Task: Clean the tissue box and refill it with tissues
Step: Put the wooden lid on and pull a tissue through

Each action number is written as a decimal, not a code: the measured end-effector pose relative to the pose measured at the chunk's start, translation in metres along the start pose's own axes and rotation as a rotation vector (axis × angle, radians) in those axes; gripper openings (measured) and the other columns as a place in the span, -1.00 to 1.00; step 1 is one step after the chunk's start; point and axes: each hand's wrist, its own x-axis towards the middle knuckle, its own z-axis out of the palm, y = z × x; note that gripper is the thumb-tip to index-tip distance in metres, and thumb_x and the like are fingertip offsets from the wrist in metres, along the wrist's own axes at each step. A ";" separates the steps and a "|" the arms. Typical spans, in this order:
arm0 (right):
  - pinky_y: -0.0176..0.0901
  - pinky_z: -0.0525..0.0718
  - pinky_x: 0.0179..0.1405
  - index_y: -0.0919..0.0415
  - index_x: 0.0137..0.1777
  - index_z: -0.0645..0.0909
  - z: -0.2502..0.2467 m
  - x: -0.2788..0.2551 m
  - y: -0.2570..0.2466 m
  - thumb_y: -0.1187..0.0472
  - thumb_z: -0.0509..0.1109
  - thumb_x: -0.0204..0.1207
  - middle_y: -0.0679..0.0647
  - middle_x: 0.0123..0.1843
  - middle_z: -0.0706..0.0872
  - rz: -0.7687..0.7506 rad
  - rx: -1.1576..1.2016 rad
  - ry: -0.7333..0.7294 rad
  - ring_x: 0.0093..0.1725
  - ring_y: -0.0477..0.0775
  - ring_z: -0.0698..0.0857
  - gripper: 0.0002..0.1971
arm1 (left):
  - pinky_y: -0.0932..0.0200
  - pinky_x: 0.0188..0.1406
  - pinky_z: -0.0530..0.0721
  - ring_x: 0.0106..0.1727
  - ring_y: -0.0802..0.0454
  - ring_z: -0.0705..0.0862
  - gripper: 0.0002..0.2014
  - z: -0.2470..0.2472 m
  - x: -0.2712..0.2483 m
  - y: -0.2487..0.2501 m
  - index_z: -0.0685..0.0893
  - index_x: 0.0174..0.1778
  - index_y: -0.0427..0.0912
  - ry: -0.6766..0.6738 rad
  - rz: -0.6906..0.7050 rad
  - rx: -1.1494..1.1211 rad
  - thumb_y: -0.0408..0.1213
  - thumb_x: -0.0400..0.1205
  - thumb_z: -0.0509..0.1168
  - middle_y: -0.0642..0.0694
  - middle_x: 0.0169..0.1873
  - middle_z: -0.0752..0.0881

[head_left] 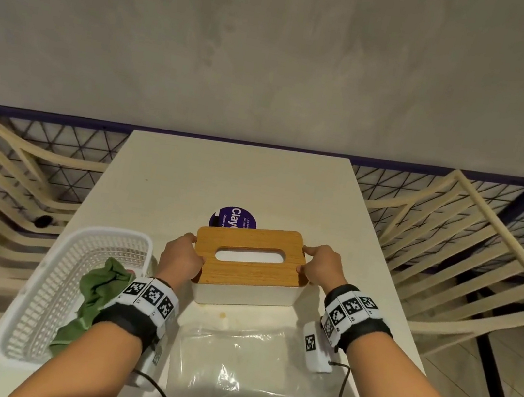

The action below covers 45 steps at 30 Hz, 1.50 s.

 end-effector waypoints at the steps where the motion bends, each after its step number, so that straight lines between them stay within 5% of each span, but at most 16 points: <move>1: -0.05 0.73 0.03 0.18 0.45 0.46 0.000 0.000 0.000 0.35 0.47 0.44 0.24 0.27 0.68 0.005 0.004 -0.008 -0.03 0.14 0.69 -0.44 | 0.03 0.02 0.59 0.17 -0.20 0.65 -0.52 -0.001 0.000 0.000 0.43 0.43 -0.21 -0.005 -0.005 0.010 -0.35 0.57 0.32 -0.28 0.19 0.68; 4: -0.13 0.77 -0.25 0.20 0.45 0.45 -0.007 0.002 -0.003 0.42 0.46 0.42 0.26 0.18 0.72 0.017 -0.042 -0.080 -0.21 0.13 0.71 -0.42 | 0.10 -0.07 0.55 0.18 -0.21 0.64 -0.56 -0.004 0.001 0.004 0.47 0.37 -0.27 -0.029 0.019 0.082 -0.37 0.56 0.32 -0.29 0.20 0.66; 6: -0.06 0.75 -0.02 0.24 0.44 0.44 -0.016 0.002 -0.010 0.41 0.48 0.39 0.29 0.21 0.68 -0.022 -0.195 -0.085 -0.03 0.20 0.73 -0.40 | 0.09 0.00 0.54 0.23 -0.20 0.60 -0.51 -0.008 0.002 0.009 0.46 0.34 -0.31 -0.041 0.061 0.187 -0.34 0.51 0.40 -0.29 0.25 0.60; 10: 0.03 0.44 0.41 0.25 0.54 0.28 -0.015 0.007 -0.017 0.23 0.52 0.39 0.23 0.58 0.27 -0.366 -0.489 -0.141 0.45 0.28 0.42 -0.26 | 0.02 0.41 0.40 0.47 -0.16 0.41 -0.08 -0.013 0.007 0.015 0.22 0.55 -0.25 -0.169 0.260 0.310 -0.29 0.33 0.56 -0.18 0.52 0.32; 15: 0.35 0.18 0.52 0.25 0.58 0.18 0.001 0.011 -0.005 0.22 0.42 0.48 0.12 0.66 0.09 -0.391 -0.616 -0.187 0.54 0.23 0.27 -0.29 | 0.08 0.49 0.30 0.57 -0.09 0.30 0.07 -0.006 0.010 0.002 -0.02 0.63 -0.21 -0.349 0.307 0.402 -0.32 0.32 0.55 -0.11 0.66 -0.05; 21: 0.38 -0.03 0.55 0.27 0.63 -0.08 -0.001 0.002 -0.017 0.36 0.19 0.57 0.10 0.69 -0.17 -0.315 -0.695 -0.298 0.64 0.18 0.04 -0.30 | -0.20 0.46 0.39 0.50 -0.13 0.40 0.05 -0.008 0.011 0.006 0.10 0.60 -0.13 -0.310 0.250 0.435 -0.22 0.26 0.59 -0.01 0.63 0.13; 23: 0.34 0.01 0.56 0.31 0.62 -0.02 -0.001 0.001 -0.024 0.43 0.12 0.54 0.11 0.69 -0.11 -0.304 -0.721 -0.283 0.62 0.21 0.12 -0.34 | -0.22 0.47 0.37 0.49 -0.13 0.40 0.07 -0.010 0.009 0.007 0.08 0.60 -0.13 -0.322 0.250 0.426 -0.21 0.26 0.59 0.00 0.62 0.13; 27: 0.21 0.42 0.37 0.31 0.36 0.45 -0.001 0.002 -0.034 0.35 0.22 0.53 0.18 0.41 0.41 -0.347 -0.752 -0.165 0.30 0.25 0.53 -0.62 | -0.07 0.55 0.29 0.55 -0.12 0.29 0.07 -0.013 0.008 0.007 0.00 0.62 -0.19 -0.384 0.263 0.314 -0.08 0.33 0.55 -0.09 0.62 0.09; 30: 0.13 0.54 0.22 0.23 0.27 0.54 0.001 -0.001 -0.050 0.17 0.25 0.58 0.16 0.23 0.50 -0.410 -0.796 -0.117 0.19 0.23 0.58 -0.70 | -0.13 0.48 0.37 0.47 -0.10 0.40 -0.02 -0.011 0.007 0.007 0.25 0.54 -0.14 -0.211 0.241 0.203 0.14 0.27 0.52 -0.09 0.52 0.35; 32: 0.10 0.62 0.07 0.17 0.15 0.63 0.009 -0.001 -0.063 0.07 0.25 0.57 0.15 0.13 0.52 -0.543 -0.734 -0.104 0.09 0.23 0.60 -0.73 | -0.06 0.43 0.44 0.44 -0.11 0.45 -0.04 -0.004 0.007 0.004 0.28 0.52 -0.19 -0.144 0.229 0.109 0.06 0.27 0.55 -0.10 0.52 0.32; 36: -0.04 0.51 -0.15 0.18 0.07 0.70 0.030 0.000 -0.083 0.08 0.28 0.56 0.12 0.10 0.57 -0.741 -0.772 -0.023 0.09 0.19 0.58 -0.75 | 0.13 0.40 0.42 0.42 -0.08 0.47 -0.09 0.013 0.008 -0.004 0.24 0.53 -0.26 -0.084 0.253 -0.025 -0.22 0.32 0.58 -0.09 0.54 0.24; 45: 0.00 0.53 0.02 0.24 -0.03 0.65 0.058 0.017 -0.094 0.05 0.29 0.55 0.14 0.01 0.72 -0.856 -0.920 -0.025 0.01 0.18 0.66 -0.74 | 0.12 0.50 0.28 0.56 -0.04 0.33 -0.08 0.019 0.011 -0.011 0.17 0.60 -0.16 -0.088 0.260 -0.026 -0.18 0.38 0.53 -0.01 0.65 0.10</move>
